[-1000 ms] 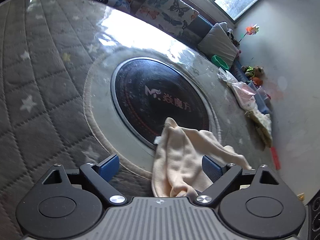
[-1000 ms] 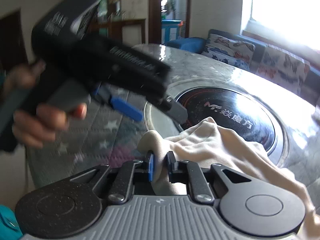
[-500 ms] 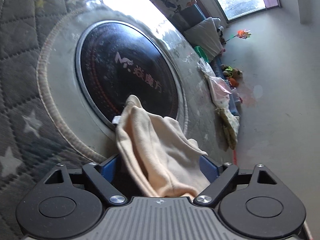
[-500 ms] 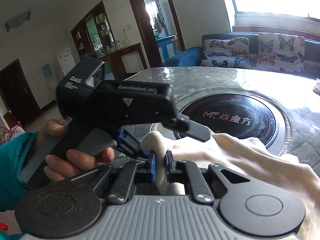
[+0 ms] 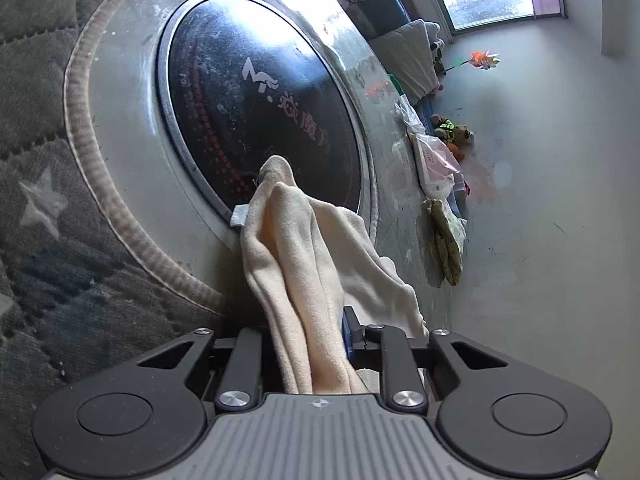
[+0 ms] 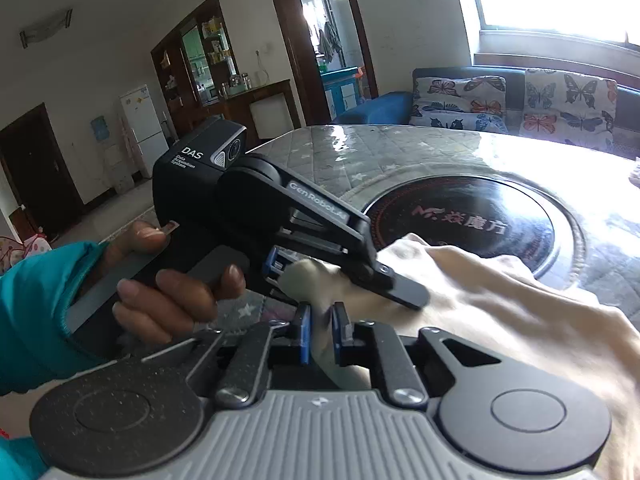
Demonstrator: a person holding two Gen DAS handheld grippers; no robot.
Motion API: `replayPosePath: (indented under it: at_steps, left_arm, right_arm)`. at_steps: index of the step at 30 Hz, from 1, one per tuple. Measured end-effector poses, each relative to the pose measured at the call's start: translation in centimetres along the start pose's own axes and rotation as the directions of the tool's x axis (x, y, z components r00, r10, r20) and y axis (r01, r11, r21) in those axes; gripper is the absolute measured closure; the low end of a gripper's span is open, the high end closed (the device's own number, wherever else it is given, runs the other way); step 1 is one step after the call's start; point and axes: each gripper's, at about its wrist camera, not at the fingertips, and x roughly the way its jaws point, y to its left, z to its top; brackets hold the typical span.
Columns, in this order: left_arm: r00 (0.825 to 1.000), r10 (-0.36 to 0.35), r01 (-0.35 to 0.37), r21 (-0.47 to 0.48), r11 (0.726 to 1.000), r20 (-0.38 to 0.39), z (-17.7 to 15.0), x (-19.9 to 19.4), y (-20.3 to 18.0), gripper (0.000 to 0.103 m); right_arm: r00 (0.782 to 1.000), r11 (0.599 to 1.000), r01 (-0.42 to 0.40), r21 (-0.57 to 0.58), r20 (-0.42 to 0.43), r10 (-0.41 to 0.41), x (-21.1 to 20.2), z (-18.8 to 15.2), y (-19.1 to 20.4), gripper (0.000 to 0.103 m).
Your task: Fold clothes
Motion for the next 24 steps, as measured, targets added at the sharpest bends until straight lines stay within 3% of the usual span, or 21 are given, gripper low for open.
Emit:
replayPosePath:
  at_steps: [1,4,7,11,14,20,24]
  left_arm:
    - [1.000,0.002,-0.002,0.007,1.000,0.002,0.0,0.0,0.0,0.083]
    - [1.000,0.009,-0.009,0.022,1.000,0.008,-0.2,0.1,-0.1,0.083]
    - [1.000,0.020,-0.020,0.045,0.999,0.018,-0.3,0.1,-0.4,0.083]
    - [0.999,0.033,-0.034,0.069,0.997,0.028,-0.4,0.2,-0.7,0.083]
    - [0.998,0.047,-0.049,0.087,0.995,0.034,-0.5,0.3,-1.1,0.083]
    - [0.996,0.075,-0.081,0.126,0.989,0.045,-0.6,0.3,-1.7,0.083]
    - [0.995,0.085,-0.091,0.135,0.987,0.050,-0.6,0.5,-1.9,0.083]
  right_arm:
    - [1.000,1.000,0.015,0.004,0.007,-0.015,-0.6,-0.3,0.2,0.082]
    - [0.997,0.997,0.072,0.022,0.011,-0.072,-2.7,-1.3,-0.3,0.080]
    - [0.989,0.987,0.147,0.069,0.012,-0.148,-4.7,-2.2,-1.6,0.064]
    - [0.947,0.930,0.313,0.194,0.006,-0.321,-7.9,-3.7,-5.2,0.054]
    - [0.912,0.868,0.390,0.308,0.001,-0.410,-9.8,-5.1,-8.3,0.051]
    - [0.904,0.778,0.382,0.498,-0.025,-0.427,-11.0,-7.6,-12.7,0.050]
    - [0.910,0.777,0.359,0.517,-0.009,-0.415,-10.5,-7.9,-13.6,0.051]
